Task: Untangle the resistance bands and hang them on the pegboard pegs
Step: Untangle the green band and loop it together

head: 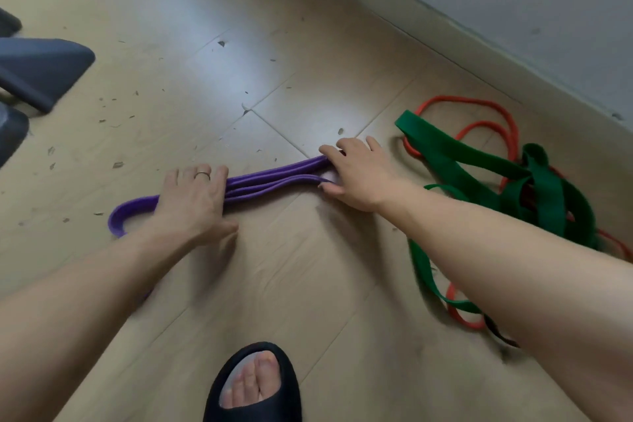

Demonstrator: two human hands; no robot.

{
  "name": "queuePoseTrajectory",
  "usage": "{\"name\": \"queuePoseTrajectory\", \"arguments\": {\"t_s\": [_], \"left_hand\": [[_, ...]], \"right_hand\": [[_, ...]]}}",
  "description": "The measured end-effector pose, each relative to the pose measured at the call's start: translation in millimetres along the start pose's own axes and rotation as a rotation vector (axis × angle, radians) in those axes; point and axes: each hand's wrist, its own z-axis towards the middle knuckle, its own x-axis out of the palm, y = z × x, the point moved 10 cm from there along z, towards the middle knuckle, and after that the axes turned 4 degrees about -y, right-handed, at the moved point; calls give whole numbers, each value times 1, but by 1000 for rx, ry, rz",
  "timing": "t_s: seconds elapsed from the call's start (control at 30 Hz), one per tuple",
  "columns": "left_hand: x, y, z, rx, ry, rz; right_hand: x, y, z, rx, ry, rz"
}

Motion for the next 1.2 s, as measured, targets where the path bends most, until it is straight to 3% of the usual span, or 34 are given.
{"name": "queuePoseTrajectory", "arguments": {"t_s": [0.2,0.3,0.43,0.57,0.63,0.9,1.03,1.2], "left_hand": [[-46,-122,-2,255,-125,9],[-65,-168,-5,342,-171,33],[-83,-216,-8,424,-230,10],[-94,-254,-12,476,-241,30],[-101,-269,-18,485,-226,27],[-226,-296,-83,546,-288,-274],[-336,-300,-157,638,-355,-438],[-422,-314,-268,757,-288,-781]], "right_hand": [[-53,-130,-77,511,-319,10],[-50,-186,-113,683,-289,27],[-23,-211,-123,651,-10,85],[-25,-202,-127,551,55,12],[-32,-198,-138,539,42,143],[-200,-202,-239,715,-519,774],[-288,-178,-302,726,-679,995],[-382,-125,-396,674,-853,1167]]}}
